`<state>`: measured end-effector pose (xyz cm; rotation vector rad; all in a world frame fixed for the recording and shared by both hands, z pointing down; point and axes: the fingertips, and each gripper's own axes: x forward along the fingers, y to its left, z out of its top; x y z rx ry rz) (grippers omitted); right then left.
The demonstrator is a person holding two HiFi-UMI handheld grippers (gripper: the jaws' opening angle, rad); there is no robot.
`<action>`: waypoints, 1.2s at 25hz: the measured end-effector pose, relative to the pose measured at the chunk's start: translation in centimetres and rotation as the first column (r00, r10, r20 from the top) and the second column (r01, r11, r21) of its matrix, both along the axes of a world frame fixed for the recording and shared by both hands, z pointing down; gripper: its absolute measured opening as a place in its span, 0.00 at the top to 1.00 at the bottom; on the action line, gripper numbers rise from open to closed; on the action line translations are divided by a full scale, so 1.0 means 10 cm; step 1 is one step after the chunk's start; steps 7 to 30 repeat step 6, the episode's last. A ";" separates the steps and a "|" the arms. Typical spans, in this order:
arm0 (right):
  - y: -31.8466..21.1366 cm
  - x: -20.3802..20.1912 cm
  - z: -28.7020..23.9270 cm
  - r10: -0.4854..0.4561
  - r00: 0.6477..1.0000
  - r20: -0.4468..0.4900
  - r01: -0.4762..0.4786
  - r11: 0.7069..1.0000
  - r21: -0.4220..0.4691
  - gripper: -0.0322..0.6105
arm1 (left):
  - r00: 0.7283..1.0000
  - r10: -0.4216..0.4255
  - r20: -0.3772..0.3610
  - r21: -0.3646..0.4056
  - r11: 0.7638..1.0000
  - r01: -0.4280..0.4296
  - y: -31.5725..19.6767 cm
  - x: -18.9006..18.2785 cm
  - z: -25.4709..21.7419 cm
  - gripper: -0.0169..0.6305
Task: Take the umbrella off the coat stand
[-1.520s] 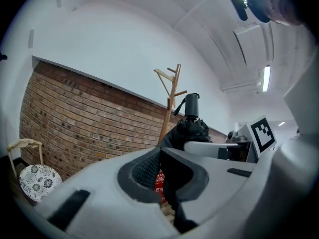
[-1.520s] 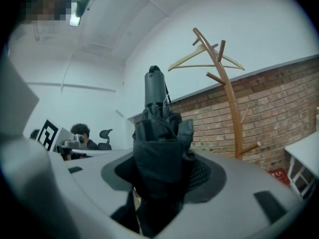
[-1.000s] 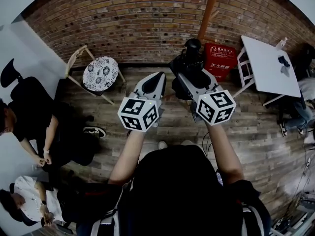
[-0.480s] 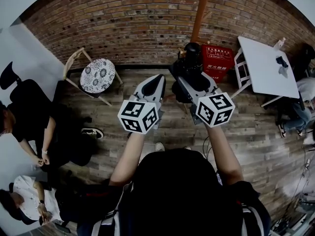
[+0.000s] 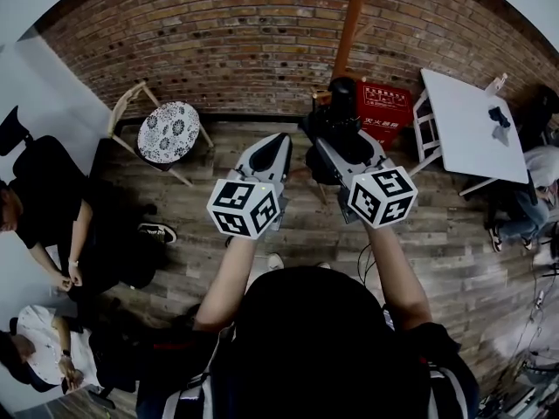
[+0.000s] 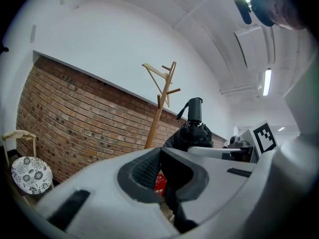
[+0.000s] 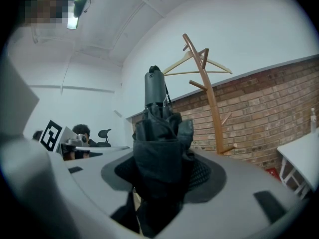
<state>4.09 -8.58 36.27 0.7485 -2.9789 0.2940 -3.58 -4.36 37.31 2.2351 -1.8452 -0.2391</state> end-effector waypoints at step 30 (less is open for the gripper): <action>-0.16 0.07 -0.02 -0.003 1.000 -0.004 0.003 1.000 -0.004 0.57 | 1.000 -0.001 -0.003 0.001 1.000 0.001 -0.14 0.06 -0.01 0.95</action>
